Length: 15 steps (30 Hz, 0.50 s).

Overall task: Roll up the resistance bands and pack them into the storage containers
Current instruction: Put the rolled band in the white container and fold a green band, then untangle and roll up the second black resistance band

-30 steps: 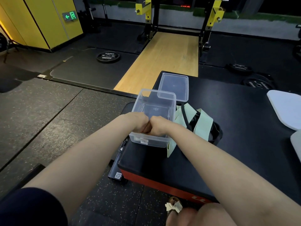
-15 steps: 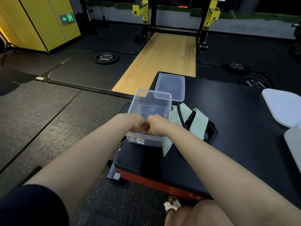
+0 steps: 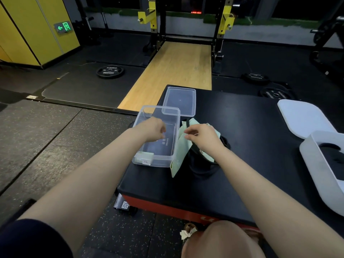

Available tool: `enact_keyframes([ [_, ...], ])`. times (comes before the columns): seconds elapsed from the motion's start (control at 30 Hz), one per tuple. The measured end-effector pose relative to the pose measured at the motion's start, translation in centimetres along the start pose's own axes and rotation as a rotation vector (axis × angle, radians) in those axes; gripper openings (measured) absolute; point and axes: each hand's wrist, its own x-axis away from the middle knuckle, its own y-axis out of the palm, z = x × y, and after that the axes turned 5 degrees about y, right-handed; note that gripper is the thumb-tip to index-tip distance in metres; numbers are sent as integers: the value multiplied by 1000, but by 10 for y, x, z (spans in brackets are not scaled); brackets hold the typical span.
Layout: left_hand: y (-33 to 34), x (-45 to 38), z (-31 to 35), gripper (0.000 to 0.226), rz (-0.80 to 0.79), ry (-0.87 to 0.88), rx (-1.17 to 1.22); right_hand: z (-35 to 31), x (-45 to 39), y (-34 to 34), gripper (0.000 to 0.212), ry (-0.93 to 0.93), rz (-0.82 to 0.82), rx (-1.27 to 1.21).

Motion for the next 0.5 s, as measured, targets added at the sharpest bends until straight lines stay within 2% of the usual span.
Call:
enact_keyframes([
  [0.1, -1, -5, 20, 35, 139, 24, 68, 22, 6, -15, 18, 46, 32, 25],
  [0.23, 5, -11, 51, 31, 204, 143, 93, 50, 16, -32, 18, 123, 66, 44],
  [0.4, 36, -20, 85, 36, 76, 246, 30, 78, 31, -37, 33, 113, -73, 187],
  [0.5, 53, -25, 94, 41, -28, 257, -171, 91, 36, -31, 41, 54, -129, 336],
])
